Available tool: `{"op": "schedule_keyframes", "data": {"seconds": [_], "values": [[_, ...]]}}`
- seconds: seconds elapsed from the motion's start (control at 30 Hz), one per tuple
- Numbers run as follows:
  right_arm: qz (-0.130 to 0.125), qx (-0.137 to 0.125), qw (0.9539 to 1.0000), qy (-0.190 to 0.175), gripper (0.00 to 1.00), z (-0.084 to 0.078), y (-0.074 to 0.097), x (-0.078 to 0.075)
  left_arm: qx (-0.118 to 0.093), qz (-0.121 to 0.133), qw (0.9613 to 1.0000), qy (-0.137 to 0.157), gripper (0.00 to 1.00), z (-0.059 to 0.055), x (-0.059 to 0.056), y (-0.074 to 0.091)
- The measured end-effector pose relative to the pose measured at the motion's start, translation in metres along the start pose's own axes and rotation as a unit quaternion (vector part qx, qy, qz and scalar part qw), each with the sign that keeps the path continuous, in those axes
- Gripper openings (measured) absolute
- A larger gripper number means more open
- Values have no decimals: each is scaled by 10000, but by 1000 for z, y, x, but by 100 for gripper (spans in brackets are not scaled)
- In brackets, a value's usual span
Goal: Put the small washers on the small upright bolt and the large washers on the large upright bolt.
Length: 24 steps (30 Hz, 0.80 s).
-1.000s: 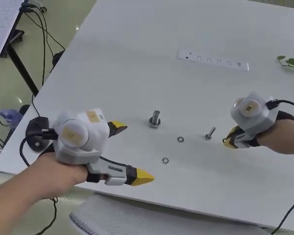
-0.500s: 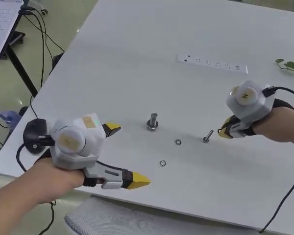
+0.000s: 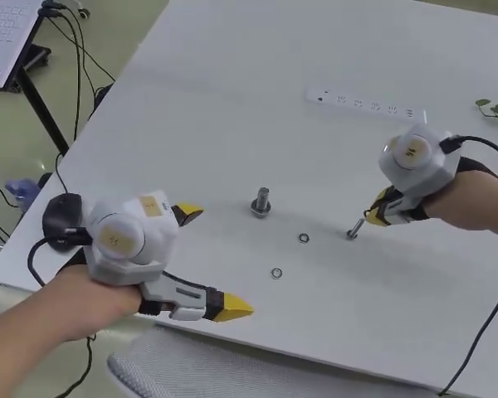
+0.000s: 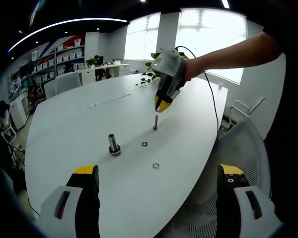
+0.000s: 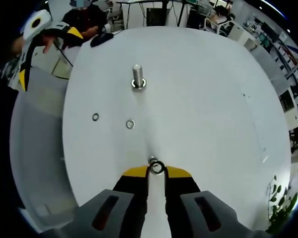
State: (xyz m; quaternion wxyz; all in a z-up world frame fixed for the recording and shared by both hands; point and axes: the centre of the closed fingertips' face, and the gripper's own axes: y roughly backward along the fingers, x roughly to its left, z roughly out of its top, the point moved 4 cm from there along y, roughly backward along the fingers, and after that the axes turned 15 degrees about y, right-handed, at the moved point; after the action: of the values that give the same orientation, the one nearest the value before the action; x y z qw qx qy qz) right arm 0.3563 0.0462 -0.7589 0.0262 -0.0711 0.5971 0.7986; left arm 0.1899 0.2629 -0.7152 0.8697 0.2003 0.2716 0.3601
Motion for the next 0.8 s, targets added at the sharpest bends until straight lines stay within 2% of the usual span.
{"op": "schedule_keyframes", "data": {"seconds": [0.47, 0.8], "values": [[131, 64, 9999, 16, 12, -3, -9, 2, 61, -21, 10000, 22, 99, -4, 1, -2], [110, 108, 9998, 101, 12, -2, -13, 3, 92, -25, 9999, 37, 97, -4, 0, -3]]}}
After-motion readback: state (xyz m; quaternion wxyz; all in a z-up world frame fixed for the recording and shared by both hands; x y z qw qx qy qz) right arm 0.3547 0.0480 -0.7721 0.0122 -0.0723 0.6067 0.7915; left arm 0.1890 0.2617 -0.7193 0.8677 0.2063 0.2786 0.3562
